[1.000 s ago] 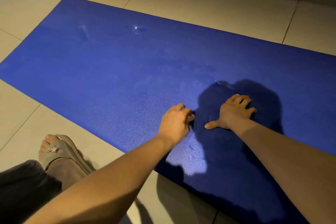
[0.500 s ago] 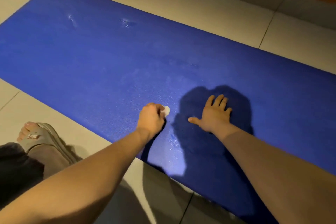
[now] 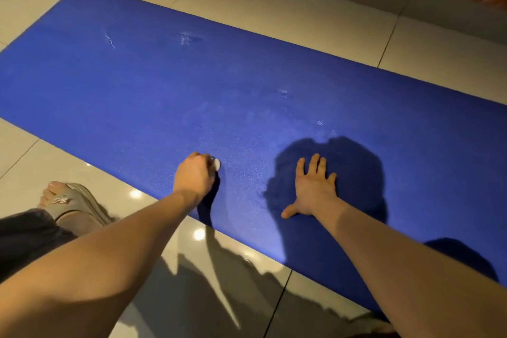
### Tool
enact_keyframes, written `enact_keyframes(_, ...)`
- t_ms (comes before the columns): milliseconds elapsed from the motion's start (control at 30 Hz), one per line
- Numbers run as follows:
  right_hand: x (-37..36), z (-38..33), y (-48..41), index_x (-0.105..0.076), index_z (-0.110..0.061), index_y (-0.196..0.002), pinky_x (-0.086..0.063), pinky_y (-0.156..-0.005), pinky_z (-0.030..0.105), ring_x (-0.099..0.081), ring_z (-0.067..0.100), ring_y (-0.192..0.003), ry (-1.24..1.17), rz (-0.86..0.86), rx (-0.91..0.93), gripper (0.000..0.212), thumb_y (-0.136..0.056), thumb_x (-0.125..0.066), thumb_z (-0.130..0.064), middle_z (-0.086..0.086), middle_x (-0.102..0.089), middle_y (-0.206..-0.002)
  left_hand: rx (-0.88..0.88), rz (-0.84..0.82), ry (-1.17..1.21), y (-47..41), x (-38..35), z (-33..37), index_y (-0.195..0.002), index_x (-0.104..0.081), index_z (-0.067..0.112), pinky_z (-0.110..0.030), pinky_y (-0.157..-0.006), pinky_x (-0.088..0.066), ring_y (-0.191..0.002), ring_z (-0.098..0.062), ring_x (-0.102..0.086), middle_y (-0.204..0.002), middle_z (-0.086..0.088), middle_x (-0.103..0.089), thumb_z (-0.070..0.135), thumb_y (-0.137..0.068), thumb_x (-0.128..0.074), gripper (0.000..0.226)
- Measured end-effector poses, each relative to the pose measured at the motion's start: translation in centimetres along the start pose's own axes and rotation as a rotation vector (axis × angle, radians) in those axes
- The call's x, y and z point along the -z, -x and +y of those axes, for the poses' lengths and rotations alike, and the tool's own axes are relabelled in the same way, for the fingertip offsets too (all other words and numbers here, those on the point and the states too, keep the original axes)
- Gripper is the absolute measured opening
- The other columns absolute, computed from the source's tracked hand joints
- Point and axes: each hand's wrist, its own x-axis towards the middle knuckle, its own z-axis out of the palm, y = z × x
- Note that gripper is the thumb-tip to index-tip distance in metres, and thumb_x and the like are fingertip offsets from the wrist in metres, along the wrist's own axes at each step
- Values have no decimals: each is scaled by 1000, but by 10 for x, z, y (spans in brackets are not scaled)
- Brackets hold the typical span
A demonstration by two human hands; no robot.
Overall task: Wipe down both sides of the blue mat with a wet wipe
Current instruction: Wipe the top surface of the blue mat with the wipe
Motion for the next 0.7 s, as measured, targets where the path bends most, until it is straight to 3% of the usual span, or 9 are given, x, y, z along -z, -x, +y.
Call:
enact_keyframes(167, 0, -1, -1, 16, -5, -157, -20, -116, 68, 10, 50, -150, -14, 6, -9, 159, -53, -80, -79, 31, 16, -161, 152, 43, 92, -1, -7, 2, -88, -66, 9, -34, -65, -38, -74, -33, -51, -91, -12, -59, 21, -98, -54, 20)
enact_keyframes(267, 1, -1, -3, 16, -5, -157, -19, -115, 70, 11, 51, -149, -19, -3, -8, 159, -54, -81, -77, 31, 17, -161, 150, 32, 164, 7, -17, 19, -92, -69, 11, -32, -66, -39, -74, -31, -52, -94, -13, -66, 24, -99, -54, 21)
enact_keyframes(433, -1, -1, -5, 15, -4, -157, -18, -115, 70, 11, 52, -149, -23, 16, -8, 159, -54, -82, -76, 33, 16, -160, 63, 17, 237, 27, -36, 57, -89, -67, 14, -29, -68, -37, -86, -35, -63, -97, -12, -68, 17, -97, -54, 15)
enact_keyframes(600, -2, -2, -5, 18, -5, -156, -18, -115, 70, 11, 52, -149, -33, 20, -13, 160, -53, -82, -76, 32, 16, -161, -171, -76, 187, 45, -47, 82, -108, -71, 13, -34, -80, -48, -98, -31, -63, -112, -7, -66, 12, -94, -58, 20)
enact_keyframes(700, -1, -2, -6, 19, -4, -155, -18, -115, 70, 10, 52, -149, -26, 15, -10, 160, -54, -81, -77, 33, 15, -160, -299, -124, 59, 39, -36, 66, -99, -68, 15, -36, -72, -48, -92, -34, -63, -106, -6, -63, 11, -91, -58, 14)
